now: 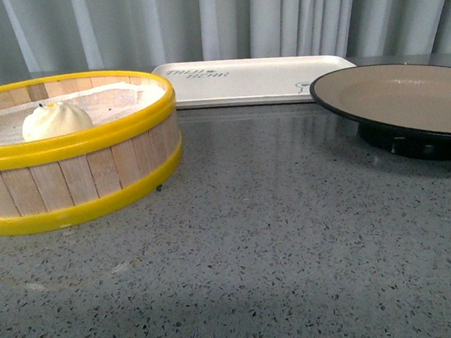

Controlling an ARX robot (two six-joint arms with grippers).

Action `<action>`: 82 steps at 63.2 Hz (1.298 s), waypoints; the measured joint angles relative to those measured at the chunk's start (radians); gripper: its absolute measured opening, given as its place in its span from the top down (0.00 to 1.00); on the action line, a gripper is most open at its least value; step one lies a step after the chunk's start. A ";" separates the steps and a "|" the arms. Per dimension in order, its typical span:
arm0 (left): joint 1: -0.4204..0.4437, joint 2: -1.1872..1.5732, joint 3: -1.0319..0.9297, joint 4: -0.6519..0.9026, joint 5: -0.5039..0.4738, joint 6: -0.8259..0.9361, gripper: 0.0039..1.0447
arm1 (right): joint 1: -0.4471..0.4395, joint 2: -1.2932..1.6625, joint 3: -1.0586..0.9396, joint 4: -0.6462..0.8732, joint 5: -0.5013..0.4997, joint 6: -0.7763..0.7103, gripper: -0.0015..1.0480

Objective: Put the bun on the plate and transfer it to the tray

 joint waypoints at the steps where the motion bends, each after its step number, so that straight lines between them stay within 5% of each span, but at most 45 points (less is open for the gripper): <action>1: 0.013 0.030 0.028 -0.072 0.062 -0.001 0.06 | 0.000 0.000 0.000 0.000 0.000 0.000 0.08; 6: 0.035 0.304 0.199 -0.387 0.264 -0.006 0.06 | 0.000 -0.001 0.000 0.000 -0.004 0.000 0.08; 12: 0.038 0.481 0.316 -0.347 0.280 -0.021 0.06 | 0.002 -0.001 0.000 0.000 0.000 0.000 0.08; 23: 0.013 0.656 0.475 -0.190 0.224 -0.056 0.06 | 0.002 -0.001 0.000 0.000 0.000 0.000 0.08; 34: -0.102 0.914 0.691 -0.083 0.132 -0.063 0.06 | 0.002 -0.001 0.000 0.000 0.000 0.000 0.08; 53: -0.230 1.252 0.978 -0.111 0.042 -0.035 0.06 | 0.002 -0.001 0.000 0.000 0.000 0.000 0.08; 82: -0.271 1.446 1.073 -0.100 -0.062 0.019 0.06 | 0.002 -0.001 0.000 0.000 0.000 0.000 0.08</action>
